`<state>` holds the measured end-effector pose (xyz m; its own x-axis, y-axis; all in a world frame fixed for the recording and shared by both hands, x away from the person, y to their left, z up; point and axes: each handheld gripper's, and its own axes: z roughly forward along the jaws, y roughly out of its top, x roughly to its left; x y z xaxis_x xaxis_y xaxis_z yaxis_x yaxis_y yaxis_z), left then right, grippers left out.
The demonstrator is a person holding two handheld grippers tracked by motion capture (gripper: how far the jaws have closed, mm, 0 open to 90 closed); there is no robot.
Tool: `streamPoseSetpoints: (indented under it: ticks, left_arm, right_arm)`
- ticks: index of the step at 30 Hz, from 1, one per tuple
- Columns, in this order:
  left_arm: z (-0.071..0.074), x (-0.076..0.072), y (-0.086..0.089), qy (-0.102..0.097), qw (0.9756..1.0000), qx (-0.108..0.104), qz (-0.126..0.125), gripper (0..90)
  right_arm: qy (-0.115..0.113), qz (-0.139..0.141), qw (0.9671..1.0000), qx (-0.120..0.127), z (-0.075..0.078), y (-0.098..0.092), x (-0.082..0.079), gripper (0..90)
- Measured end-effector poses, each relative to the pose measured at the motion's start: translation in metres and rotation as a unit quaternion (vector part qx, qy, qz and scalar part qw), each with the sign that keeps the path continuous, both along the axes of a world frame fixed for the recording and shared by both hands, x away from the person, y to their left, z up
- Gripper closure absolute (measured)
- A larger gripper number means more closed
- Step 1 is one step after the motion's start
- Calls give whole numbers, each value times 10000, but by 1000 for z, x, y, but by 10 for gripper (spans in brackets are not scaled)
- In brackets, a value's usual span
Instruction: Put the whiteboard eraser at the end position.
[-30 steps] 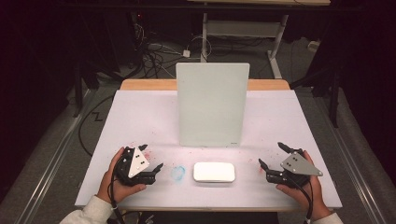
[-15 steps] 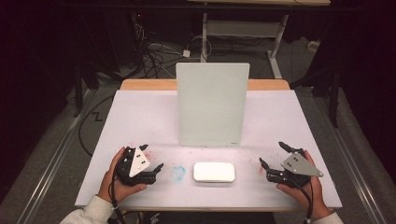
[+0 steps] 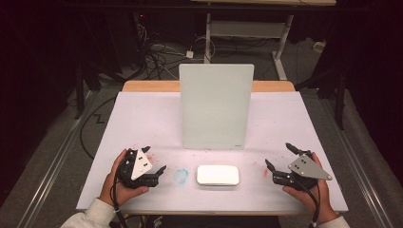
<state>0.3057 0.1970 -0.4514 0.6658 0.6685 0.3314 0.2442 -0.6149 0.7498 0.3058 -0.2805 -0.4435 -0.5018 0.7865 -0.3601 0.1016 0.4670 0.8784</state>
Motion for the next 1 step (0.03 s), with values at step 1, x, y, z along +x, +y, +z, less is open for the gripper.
streamPoseSetpoints:
  ticks: [1]
  left_arm:
    - [0, 0, 0, -3, 10000, -10, -1, 176]
  right_arm:
    - [10, 10, 10000, 1, 0, 0, 0, 167]
